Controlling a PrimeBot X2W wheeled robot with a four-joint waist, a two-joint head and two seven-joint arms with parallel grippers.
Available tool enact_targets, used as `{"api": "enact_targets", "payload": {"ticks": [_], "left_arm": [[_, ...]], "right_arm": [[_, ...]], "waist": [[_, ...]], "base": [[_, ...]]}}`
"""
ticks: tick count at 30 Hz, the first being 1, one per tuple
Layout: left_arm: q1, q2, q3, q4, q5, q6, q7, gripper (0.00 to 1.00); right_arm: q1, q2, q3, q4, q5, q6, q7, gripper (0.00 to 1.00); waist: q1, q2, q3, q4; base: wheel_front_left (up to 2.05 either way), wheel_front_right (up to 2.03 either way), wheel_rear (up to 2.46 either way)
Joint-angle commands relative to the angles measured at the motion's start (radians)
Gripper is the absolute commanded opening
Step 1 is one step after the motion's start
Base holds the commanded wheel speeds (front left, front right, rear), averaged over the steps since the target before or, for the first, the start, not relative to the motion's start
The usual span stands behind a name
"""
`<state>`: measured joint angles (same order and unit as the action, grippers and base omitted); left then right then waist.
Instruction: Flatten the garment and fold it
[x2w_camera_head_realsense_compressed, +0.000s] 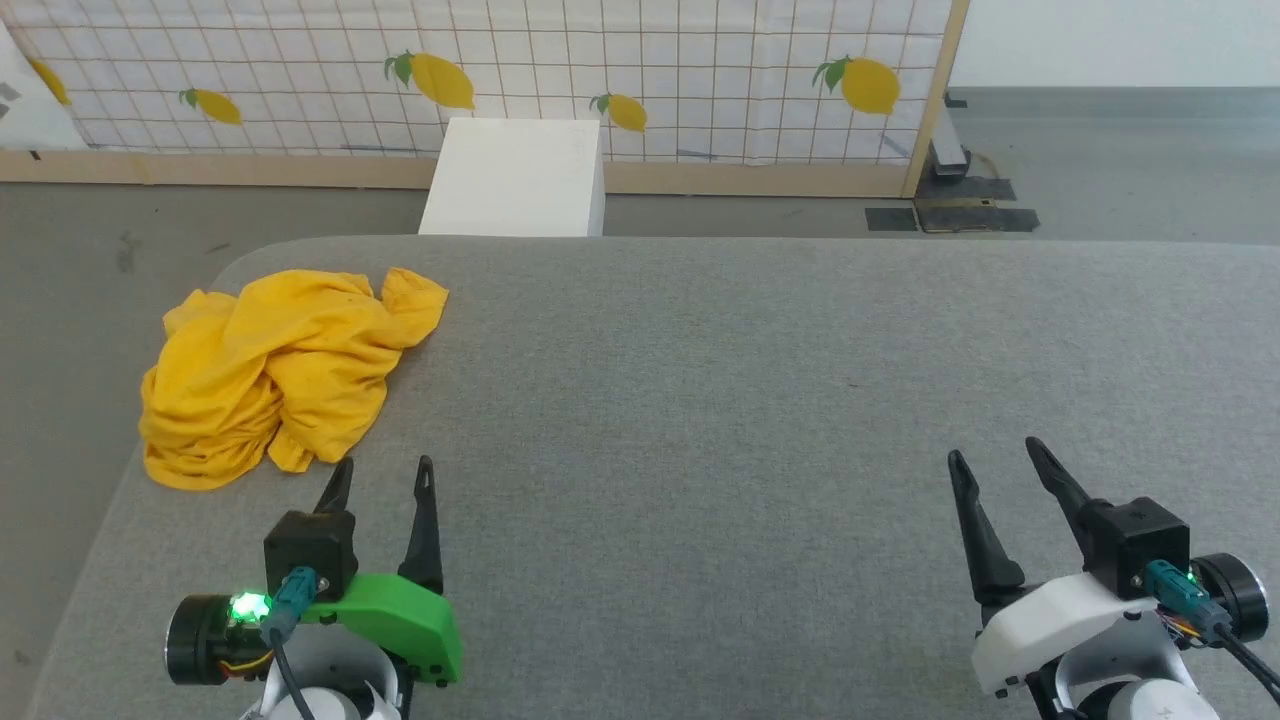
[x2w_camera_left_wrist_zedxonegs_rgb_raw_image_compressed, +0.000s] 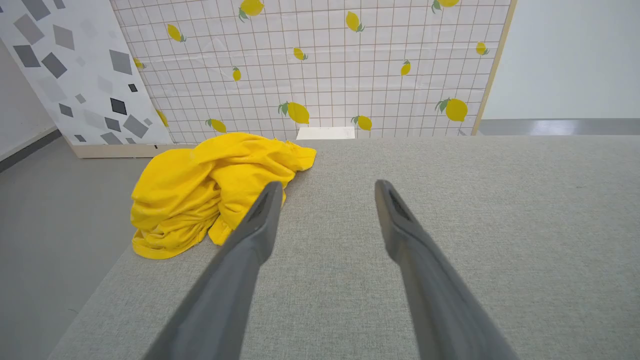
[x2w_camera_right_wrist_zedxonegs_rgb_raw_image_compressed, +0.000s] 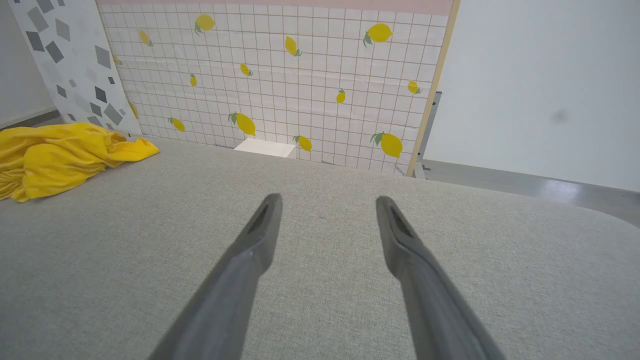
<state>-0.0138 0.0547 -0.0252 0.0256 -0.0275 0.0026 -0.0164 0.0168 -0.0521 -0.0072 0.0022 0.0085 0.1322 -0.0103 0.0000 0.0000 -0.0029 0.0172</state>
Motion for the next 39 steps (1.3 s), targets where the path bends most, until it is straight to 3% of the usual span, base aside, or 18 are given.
{"api": "enact_targets", "payload": {"ticks": [1,39], "left_arm": [[-0.011,0.002,-0.005,0.007,-0.008,0.01,-0.011,1.0],[-0.022,0.03,-0.04,0.061,-0.077,0.079,-0.08,1.0]], "right_arm": [[-0.004,0.0,-0.002,0.006,0.004,0.0,-0.011,1.0],[-0.024,0.001,-0.007,0.046,0.042,-0.001,-0.072,1.0]], "waist": [[0.0,0.0,0.0,0.009],[0.0,0.0,-0.005,0.235]], "base": [[0.0,0.0,0.0],[0.0,0.0,0.0]]}}
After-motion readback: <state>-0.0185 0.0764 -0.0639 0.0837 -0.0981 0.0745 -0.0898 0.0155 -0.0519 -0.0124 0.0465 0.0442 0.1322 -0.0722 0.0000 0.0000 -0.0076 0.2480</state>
